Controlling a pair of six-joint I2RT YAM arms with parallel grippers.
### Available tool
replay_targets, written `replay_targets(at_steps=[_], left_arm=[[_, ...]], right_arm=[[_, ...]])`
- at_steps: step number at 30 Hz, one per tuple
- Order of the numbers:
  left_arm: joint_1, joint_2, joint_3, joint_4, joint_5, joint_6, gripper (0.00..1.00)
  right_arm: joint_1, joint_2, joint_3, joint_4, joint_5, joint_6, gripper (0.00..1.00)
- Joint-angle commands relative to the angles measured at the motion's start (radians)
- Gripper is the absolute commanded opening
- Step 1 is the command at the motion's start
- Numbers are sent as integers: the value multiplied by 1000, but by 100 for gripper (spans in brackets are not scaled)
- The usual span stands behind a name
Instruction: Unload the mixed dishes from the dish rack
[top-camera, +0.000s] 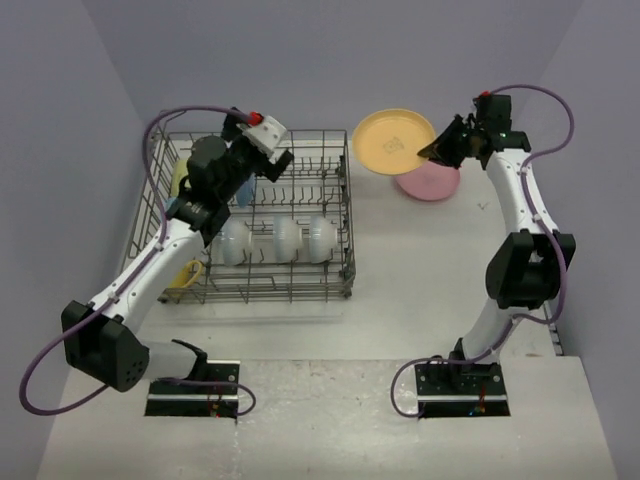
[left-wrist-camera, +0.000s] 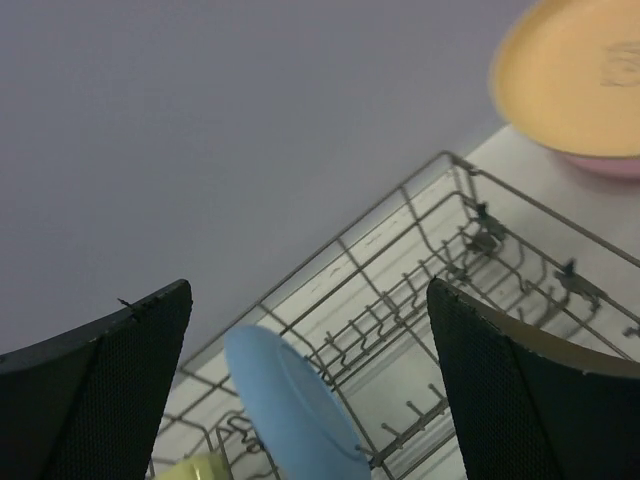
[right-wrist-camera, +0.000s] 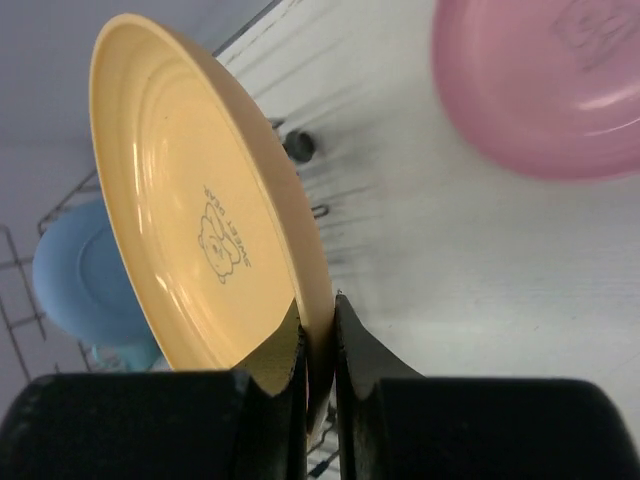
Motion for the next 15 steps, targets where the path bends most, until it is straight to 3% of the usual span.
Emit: replay_targets(at_steps=[1,3,6,10,15], left_arm=[[131,-12,29,132,-71,-430,100],[204,-5,22,112,-81,-546,100],[325,31,58,37,48,-701,100],[439,114,65,26,256,-813,100],[464,148,51,57,338,-805,100]], right_arm=[[-58,85,-2,103,111,-9,0],[-73,117,7,122,187,-10,0],[-82,177,39,135,322,-7,0],[-145,251,47,139,284,132,0],[-194,329,51,221,221,164,0]])
